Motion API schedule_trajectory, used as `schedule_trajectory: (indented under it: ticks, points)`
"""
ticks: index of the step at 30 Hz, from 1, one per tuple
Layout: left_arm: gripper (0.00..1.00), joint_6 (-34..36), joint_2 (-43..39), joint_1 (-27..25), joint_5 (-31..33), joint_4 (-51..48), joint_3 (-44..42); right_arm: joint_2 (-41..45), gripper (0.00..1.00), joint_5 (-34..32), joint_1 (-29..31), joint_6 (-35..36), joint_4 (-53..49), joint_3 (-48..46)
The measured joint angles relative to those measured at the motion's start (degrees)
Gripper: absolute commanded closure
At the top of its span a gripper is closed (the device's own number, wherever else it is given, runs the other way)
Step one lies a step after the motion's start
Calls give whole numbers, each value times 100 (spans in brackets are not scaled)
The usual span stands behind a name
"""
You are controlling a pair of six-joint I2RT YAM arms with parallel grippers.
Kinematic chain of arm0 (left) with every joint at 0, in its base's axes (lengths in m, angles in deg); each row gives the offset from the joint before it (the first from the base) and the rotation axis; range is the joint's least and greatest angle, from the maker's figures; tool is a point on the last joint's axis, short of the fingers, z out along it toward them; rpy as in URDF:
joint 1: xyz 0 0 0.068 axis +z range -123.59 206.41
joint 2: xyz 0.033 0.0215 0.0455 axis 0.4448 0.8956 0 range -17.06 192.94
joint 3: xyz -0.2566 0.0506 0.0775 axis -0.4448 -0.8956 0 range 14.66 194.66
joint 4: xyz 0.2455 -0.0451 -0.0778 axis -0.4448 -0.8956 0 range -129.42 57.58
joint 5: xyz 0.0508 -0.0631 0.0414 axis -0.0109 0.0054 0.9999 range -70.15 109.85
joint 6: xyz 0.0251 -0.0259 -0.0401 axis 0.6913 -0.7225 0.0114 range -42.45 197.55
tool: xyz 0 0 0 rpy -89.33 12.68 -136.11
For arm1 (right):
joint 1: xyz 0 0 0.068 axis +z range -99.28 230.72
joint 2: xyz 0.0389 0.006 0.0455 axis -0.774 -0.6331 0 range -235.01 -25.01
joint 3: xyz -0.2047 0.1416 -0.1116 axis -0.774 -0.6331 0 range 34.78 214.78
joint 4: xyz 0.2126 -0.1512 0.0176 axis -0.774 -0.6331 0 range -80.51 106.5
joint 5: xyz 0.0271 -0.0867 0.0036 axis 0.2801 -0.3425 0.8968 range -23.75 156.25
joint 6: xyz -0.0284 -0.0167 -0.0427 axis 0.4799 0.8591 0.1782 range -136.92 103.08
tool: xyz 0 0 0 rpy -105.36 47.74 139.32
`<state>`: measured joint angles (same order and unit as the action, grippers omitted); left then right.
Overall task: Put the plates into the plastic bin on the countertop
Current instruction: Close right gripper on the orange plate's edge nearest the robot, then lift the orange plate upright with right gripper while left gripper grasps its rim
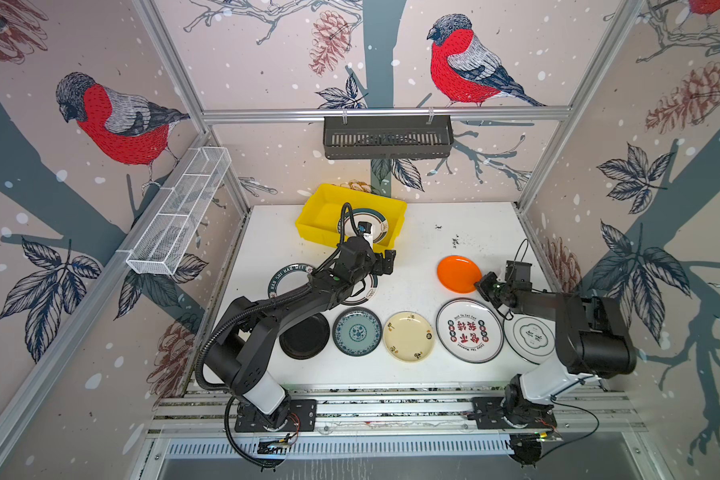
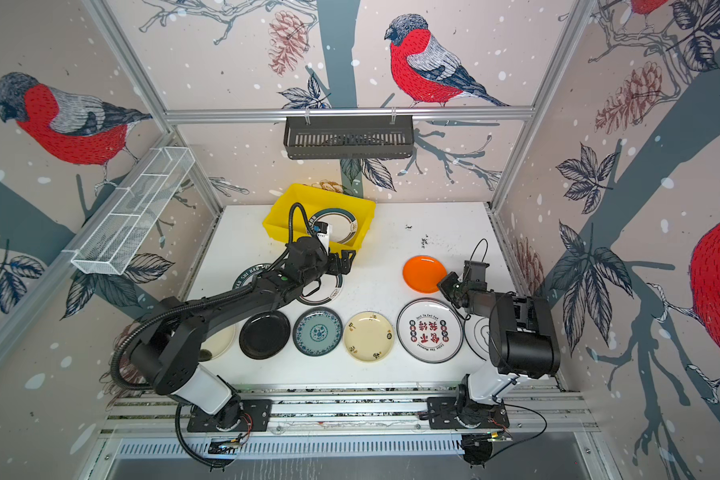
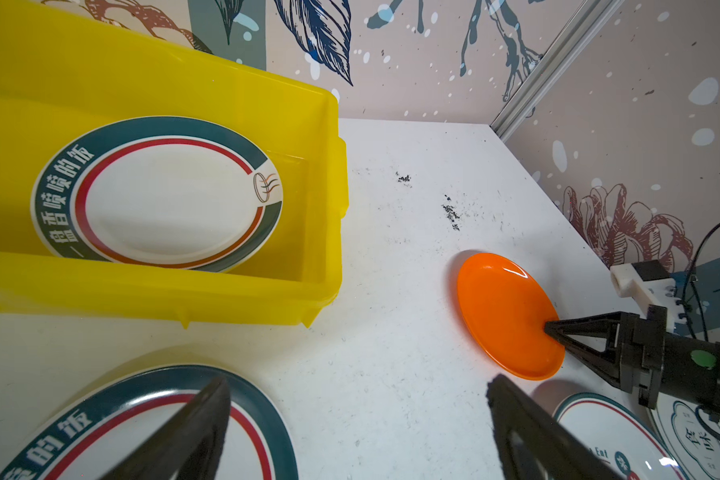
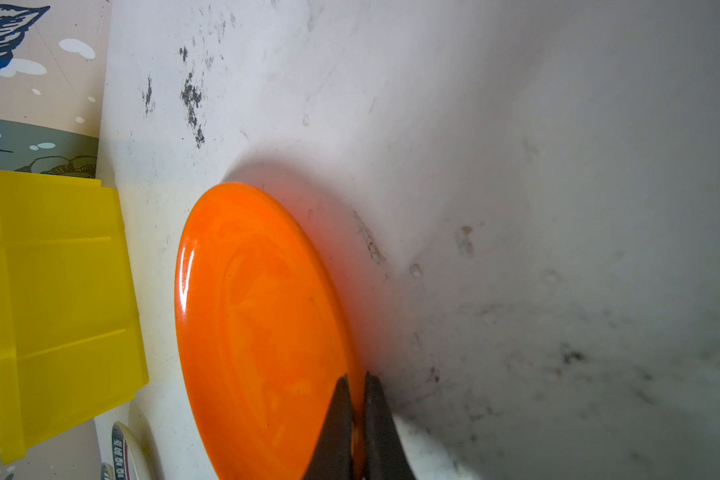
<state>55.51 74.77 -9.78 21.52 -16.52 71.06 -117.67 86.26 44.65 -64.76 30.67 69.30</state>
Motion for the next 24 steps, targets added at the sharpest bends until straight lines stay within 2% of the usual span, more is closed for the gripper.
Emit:
schedule_trajectory:
  ticks: [7,16,24]
  points:
    - [4,2,-26,0,-2,-28,9,223,95,-35,0,-17,-94,-22]
    - [4,-26,-175,0,-55,-48,-15,1023,96,105,0,-72,-87,-238]
    - [7,-256,-127,0,-686,-26,-33,1978,96,275,297,-251,-87,-614]
